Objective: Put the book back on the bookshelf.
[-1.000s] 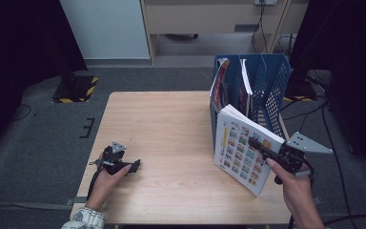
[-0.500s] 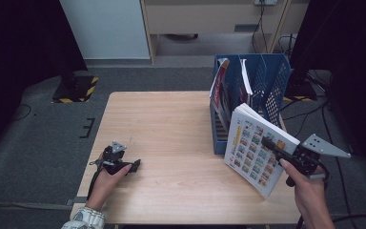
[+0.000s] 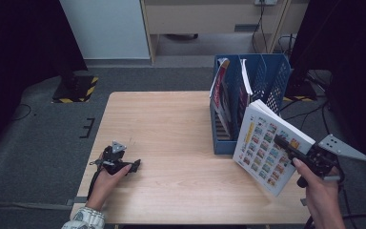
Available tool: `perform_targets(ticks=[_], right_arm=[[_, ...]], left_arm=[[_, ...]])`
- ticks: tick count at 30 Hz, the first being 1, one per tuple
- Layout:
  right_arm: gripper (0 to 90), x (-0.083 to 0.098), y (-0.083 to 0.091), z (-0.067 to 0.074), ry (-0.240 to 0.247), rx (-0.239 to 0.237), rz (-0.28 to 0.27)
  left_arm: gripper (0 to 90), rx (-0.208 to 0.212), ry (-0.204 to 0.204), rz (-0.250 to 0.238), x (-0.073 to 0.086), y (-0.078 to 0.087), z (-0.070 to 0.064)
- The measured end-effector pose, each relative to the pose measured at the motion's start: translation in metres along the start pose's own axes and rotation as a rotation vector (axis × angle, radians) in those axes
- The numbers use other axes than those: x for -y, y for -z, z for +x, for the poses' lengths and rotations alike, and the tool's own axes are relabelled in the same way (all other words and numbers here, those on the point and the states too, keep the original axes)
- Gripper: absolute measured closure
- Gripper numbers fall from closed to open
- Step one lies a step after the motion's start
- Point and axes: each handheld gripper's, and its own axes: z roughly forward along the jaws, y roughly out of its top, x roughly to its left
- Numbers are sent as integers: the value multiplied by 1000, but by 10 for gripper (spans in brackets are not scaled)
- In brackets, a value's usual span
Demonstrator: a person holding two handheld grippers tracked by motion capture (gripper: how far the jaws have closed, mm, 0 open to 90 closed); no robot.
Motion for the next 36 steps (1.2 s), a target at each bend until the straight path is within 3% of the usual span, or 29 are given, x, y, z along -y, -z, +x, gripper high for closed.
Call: perform_targets(ticks=[9, 20, 36], right_arm=[[739, -27, 11, 2, 18, 7, -35], [739, -53, 12, 4, 36, 26, -49], [739, -69, -5, -4, 34, 76, -55]], left_arm=[[6, 0, 0, 1, 0, 0, 0], [6, 0, -1, 1, 0, 0, 0], [5, 1, -1, 1, 0, 0, 0]])
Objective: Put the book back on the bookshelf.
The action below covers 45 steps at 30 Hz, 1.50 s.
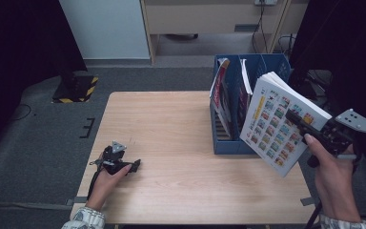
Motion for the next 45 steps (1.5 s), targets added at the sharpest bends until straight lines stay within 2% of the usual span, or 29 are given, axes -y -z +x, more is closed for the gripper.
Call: perform_targets(ticks=[25, 45], right_arm=[[739, -5, -11, -18, 15, 99, 33], [739, -15, -20, -33, 37, 192, 42]], left_arm=[[5, 1, 0, 0, 0, 0, 0], [4, 1, 1, 0, 0, 0, 0]])
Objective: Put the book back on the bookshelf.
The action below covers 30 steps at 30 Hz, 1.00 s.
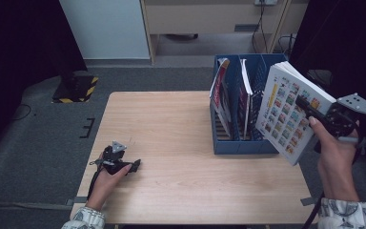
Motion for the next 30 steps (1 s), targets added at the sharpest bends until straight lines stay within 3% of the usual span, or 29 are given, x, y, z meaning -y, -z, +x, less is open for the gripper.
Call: perform_targets(ticks=[10, 30], right_arm=[[739, -7, -13, -8, 6, 61, 6], [739, -10, -57, -15, -7, 181, 38]], left_arm=[[3, 0, 0, 0, 0, 0, 0], [3, -1, -1, 0, 0, 0, 0]])
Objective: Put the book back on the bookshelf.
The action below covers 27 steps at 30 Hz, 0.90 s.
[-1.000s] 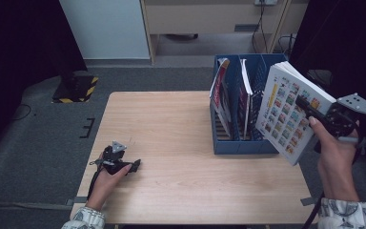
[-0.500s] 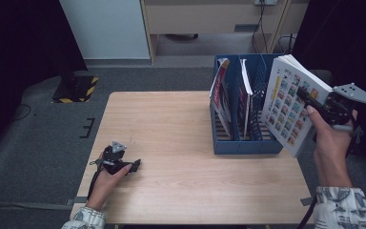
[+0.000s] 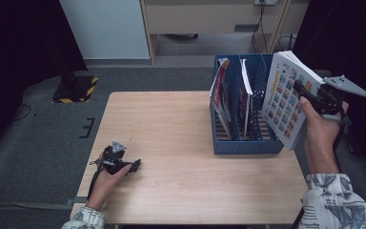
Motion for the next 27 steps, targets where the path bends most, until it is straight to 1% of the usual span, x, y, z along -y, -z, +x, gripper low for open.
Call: perform_targets(ticks=[10, 15, 22, 27], right_arm=[[739, 1, -24, -1, -36, 36, 3], [739, 3, -34, -2, -36, 49, 10], [739, 2, -42, 0, -34, 46, 11], [739, 3, -48, 0, -44, 46, 4]], left_arm=[[3, 1, 1, 0, 0, 0, 0], [3, 3, 0, 0, 0, 0, 0], [2, 3, 0, 0, 0, 0, 0], [3, 2, 0, 0, 0, 0, 0]])
